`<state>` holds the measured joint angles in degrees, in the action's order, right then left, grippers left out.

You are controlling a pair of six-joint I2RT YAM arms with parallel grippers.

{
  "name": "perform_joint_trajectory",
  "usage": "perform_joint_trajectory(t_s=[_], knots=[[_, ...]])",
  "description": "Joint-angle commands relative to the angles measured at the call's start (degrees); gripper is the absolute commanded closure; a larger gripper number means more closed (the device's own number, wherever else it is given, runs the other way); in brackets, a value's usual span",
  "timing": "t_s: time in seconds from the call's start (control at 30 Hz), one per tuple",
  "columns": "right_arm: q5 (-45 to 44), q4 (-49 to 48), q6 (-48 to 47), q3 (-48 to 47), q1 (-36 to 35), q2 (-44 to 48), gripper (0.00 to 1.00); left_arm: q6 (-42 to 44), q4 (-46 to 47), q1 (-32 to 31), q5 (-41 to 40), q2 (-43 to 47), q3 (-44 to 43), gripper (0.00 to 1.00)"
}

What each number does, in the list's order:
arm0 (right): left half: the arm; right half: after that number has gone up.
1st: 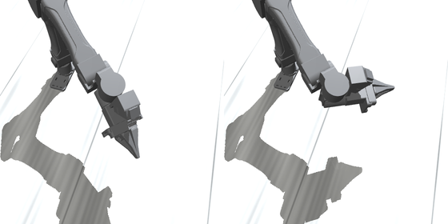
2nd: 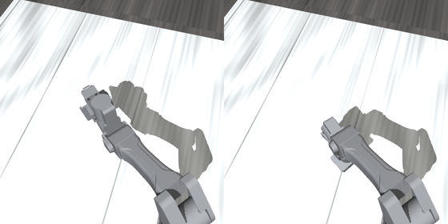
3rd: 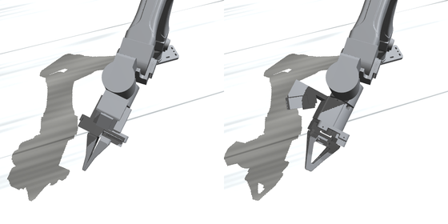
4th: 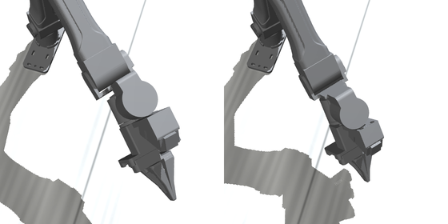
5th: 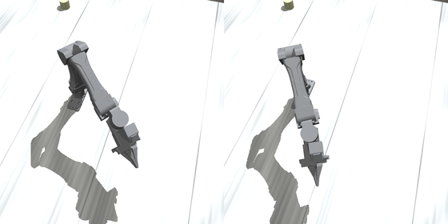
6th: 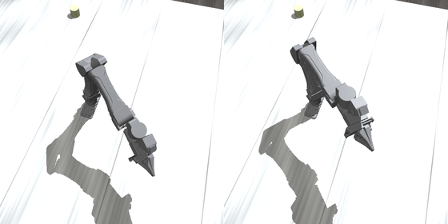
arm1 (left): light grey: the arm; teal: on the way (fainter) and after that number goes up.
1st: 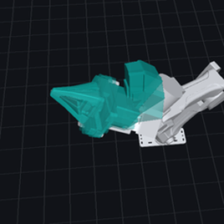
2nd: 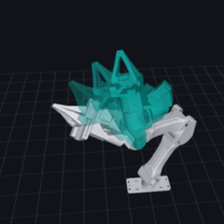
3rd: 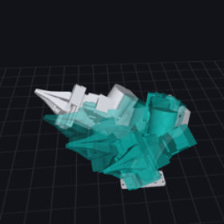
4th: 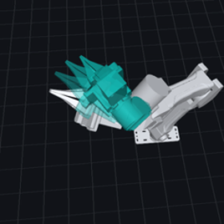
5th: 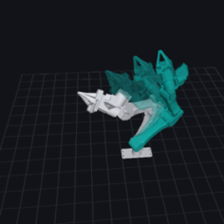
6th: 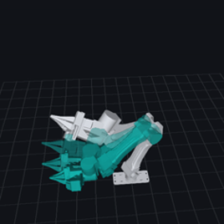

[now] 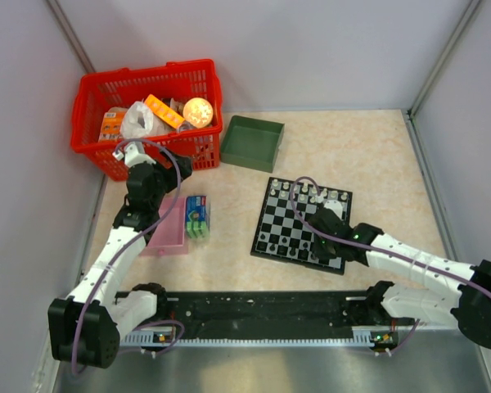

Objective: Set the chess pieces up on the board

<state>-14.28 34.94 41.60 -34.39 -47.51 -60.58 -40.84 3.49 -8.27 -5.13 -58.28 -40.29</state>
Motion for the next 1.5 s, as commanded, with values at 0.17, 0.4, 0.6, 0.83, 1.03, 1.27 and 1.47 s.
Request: perform_joint_trajectory(t_s=[0.17,0.4,0.6,0.83,1.03,1.27,1.47], knots=[[-0.1,-0.4,-1.6,-0.9,-1.2,-1.7,0.9,-0.5,3.6,0.4,0.7,-0.3,0.5,0.01],[0.9,-1.1,-1.7,-1.4,-1.3,-0.9,0.77,-0.6,3.6,0.3,0.8,-0.1,0.5,0.01],[0.6,1.1,-3.5,-4.5,-1.2,1.3,0.66,-0.4,3.4,0.4,0.5,0.6,0.6,0.01],[-8.0,4.0,-6.5,-9.9,-0.9,4.3,0.56,-0.5,3.5,0.3,0.6,0.6,0.7,0.01],[-5.6,-0.9,-10.0,-12.7,4.1,-1.2,0.53,-0.7,3.5,0.4,0.8,0.9,0.9,0.01],[1.0,-9.0,-14.2,-19.4,9.2,-13.9,0.53,-0.1,2.7,0.4,0.5,1.9,0.5,0.01],[3.0,-9.8,-16.6,-23.6,11.1,-23.2,0.55,0.5,1.5,0.4,-1.0,2.6,0.1,0.01]])
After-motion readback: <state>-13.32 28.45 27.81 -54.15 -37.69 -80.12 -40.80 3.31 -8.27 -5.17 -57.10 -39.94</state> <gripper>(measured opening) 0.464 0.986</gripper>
